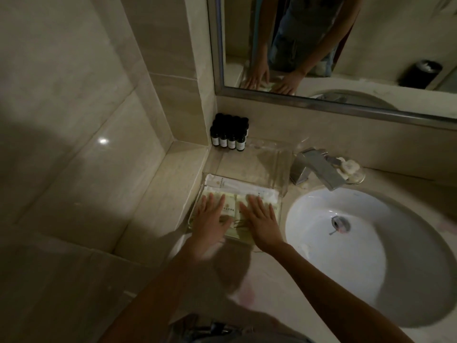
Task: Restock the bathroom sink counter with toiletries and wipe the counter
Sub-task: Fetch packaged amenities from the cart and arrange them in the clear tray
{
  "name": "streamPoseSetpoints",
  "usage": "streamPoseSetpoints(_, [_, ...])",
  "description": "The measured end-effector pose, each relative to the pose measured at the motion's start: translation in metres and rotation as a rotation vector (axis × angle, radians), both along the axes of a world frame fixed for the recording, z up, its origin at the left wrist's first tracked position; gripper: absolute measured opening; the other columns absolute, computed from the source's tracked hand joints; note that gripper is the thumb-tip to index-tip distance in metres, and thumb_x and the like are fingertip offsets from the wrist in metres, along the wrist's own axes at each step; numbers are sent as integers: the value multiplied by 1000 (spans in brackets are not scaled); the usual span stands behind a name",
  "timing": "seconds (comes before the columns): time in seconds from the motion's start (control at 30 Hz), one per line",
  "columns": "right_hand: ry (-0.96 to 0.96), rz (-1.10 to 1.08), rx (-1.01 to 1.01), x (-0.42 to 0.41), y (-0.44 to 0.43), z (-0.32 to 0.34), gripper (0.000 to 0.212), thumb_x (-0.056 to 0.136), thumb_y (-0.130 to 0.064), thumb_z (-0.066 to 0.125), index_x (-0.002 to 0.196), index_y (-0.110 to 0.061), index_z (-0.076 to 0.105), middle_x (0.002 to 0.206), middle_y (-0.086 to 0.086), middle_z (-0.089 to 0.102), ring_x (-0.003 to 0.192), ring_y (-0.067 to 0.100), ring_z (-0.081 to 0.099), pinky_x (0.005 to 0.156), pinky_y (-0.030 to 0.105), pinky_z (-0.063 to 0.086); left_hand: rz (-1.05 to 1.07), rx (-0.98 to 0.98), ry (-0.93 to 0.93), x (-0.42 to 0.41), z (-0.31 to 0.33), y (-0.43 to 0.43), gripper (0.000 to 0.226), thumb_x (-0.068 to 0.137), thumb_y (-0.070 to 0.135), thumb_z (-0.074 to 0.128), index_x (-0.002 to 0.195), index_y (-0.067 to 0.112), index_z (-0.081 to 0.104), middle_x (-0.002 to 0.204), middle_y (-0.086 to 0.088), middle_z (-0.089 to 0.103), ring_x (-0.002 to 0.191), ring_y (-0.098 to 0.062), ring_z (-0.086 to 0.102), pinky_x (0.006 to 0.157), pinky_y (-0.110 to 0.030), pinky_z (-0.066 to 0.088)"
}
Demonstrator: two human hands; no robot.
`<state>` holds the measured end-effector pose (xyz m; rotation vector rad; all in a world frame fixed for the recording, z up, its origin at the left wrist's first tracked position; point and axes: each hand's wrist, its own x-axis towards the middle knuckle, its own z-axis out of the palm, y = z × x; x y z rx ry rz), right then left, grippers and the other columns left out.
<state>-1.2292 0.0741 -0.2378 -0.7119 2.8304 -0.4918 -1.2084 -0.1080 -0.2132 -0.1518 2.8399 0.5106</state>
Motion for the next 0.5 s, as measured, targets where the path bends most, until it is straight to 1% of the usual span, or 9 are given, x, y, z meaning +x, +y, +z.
streamPoseSetpoints(0.07, [36,-62,-118,1,7,14,65,91,-51,5,150,-27,16,160,4,3,146,24,-8,116,40,-10,-8,-18,87,-5,9,-2,69,95,53,41,153,29,11,161,-4,-1,148,-24,-9,118,-42,-6])
streamPoseSetpoints(0.13, [43,-201,-283,3,19,26,52,99,-42,24,147,-24,33,157,4,22,146,24,12,117,40,11,74,71,224,-2,16,-2,61,95,43,49,149,27,28,160,-4,17,148,-24,10,120,-45,16])
streamPoseSetpoints(0.2, [-16,-406,-418,5,34,36,42,101,-27,42,142,-21,43,150,5,38,135,24,39,106,37,37,273,239,374,11,20,-1,50,93,29,56,141,24,44,147,-4,42,136,-22,39,106,-41,43])
streamPoseSetpoints(0.23, [-49,-511,-451,8,43,37,40,99,-23,47,139,-20,47,145,6,45,126,25,50,98,36,44,370,313,422,20,18,-1,47,92,24,58,137,21,47,137,-5,51,126,-21,49,96,-37,51])
streamPoseSetpoints(0.27, [-91,-604,-464,11,51,37,39,98,-22,50,137,-19,48,140,7,50,117,25,57,93,36,47,442,349,440,29,14,-1,46,91,20,60,136,19,49,132,-6,55,121,-21,53,90,-36,54])
streamPoseSetpoints(0.33, [-264,-731,-552,16,62,34,41,98,-22,52,138,-18,47,132,9,55,104,25,63,90,40,51,520,365,405,44,0,0,51,89,20,61,138,17,45,138,-11,48,126,-27,49,93,-43,53])
streamPoseSetpoints(0.4, [-532,-807,-804,22,65,27,47,97,-17,54,142,-14,40,124,14,60,94,27,65,84,43,54,578,424,337,54,-10,6,58,90,19,61,143,15,37,147,-14,35,134,-30,41,99,-47,49])
streamPoseSetpoints(0.43, [-638,-838,-898,26,63,25,51,96,-15,55,144,-12,37,121,16,62,92,28,65,80,42,55,628,489,316,55,-11,9,60,90,16,61,144,13,36,148,-15,35,134,-31,40,101,-46,47])
streamPoseSetpoints(0.5, [-688,-848,-906,32,57,22,56,95,-13,57,145,-10,34,121,16,62,90,28,65,73,38,56,763,645,282,55,-7,13,59,90,7,60,144,6,36,143,-16,42,129,-31,46,103,-34,43])
